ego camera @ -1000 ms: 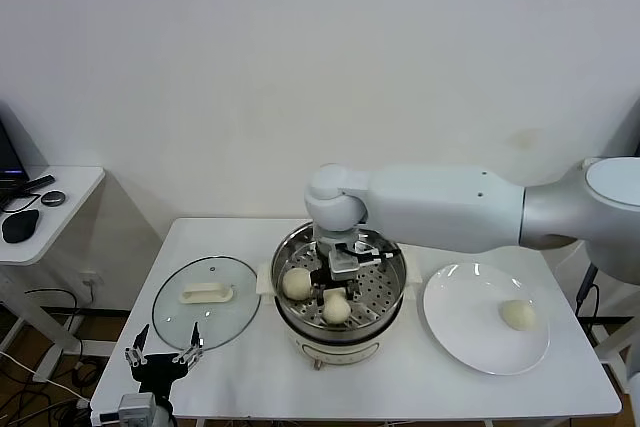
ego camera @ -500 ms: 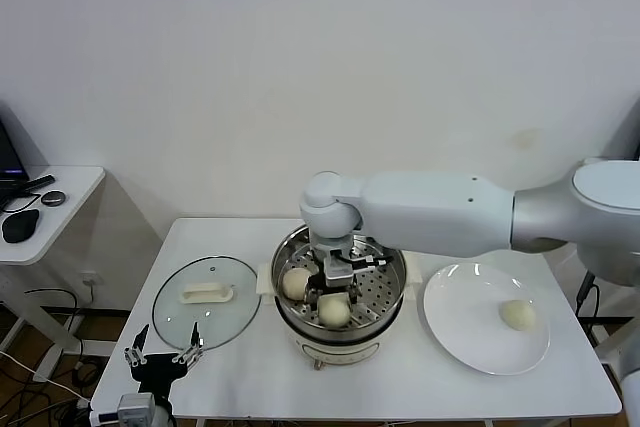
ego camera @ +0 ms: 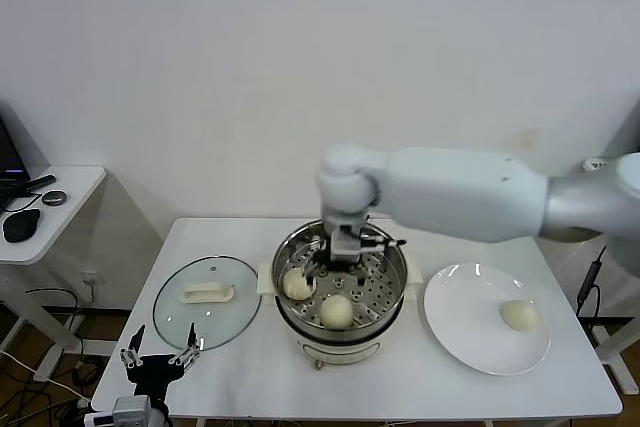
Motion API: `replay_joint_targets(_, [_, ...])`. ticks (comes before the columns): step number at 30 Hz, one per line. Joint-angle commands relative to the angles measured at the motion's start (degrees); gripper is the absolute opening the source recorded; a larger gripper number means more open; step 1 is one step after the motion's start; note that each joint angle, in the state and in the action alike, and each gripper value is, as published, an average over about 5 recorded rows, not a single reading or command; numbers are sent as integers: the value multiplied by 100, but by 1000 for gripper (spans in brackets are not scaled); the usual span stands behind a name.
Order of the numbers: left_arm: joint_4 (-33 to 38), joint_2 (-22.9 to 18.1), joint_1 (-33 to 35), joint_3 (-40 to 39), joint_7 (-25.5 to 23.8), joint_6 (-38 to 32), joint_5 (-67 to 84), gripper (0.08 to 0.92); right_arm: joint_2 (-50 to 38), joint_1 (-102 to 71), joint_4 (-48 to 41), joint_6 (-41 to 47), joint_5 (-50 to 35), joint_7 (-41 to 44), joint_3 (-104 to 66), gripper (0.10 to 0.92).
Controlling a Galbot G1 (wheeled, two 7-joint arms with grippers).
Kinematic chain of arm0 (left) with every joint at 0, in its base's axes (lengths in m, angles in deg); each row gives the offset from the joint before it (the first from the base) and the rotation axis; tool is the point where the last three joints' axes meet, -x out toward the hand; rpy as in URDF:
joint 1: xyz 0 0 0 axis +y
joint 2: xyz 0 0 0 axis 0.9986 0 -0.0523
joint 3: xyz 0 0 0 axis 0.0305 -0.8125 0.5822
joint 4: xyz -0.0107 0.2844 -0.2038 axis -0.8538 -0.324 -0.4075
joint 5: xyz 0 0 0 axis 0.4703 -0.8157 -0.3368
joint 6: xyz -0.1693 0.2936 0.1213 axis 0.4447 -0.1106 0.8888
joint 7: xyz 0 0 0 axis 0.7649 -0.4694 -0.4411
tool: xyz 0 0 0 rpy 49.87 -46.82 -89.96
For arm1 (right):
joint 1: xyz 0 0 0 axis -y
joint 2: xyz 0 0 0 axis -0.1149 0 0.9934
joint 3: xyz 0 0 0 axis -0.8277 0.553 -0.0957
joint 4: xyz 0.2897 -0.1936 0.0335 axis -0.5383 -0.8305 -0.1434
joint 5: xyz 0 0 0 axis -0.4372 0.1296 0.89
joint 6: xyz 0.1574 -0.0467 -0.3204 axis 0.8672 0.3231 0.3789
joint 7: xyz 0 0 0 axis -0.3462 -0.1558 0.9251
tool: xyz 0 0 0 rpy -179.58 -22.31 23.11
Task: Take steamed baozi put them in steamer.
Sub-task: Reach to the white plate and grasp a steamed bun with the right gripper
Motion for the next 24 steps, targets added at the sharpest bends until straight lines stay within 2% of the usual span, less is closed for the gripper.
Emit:
replay_joint_targets(1, [78, 57, 111, 11, -63, 50, 181, 823, -1914, 97, -21, 2647, -1239, 44, -1222, 823])
replay_joint_targets(5, [158, 124, 140, 90, -156, 154, 498, 823, -2877, -98, -113, 4670, -1587, -137, -1578, 823])
replay_joint_targets(7, [199, 162, 169, 138, -200, 171, 613, 823, -3285, -265, -214, 5065, -1460, -132, -1667, 823])
replay_joint_targets(12, [197, 247, 167, 178, -283, 172, 768, 823, -4124, -1353, -162, 5092, -618, 45, -2060, 823])
replay_joint_targets(15, [193, 343, 206, 189, -282, 174, 903, 823, -4363, -2583, -143, 4740, -43, 61, -2902, 823])
replay_joint_targets(19, [192, 382, 232, 200, -292, 234, 985, 823, -4223, -4262, -498, 4262, 912, 19, -4342, 823])
replay_joint_targets(24, [163, 299, 287, 137, -309, 268, 838, 823, -3870, -5213, -966, 3980, 1677, 46, -5188, 823])
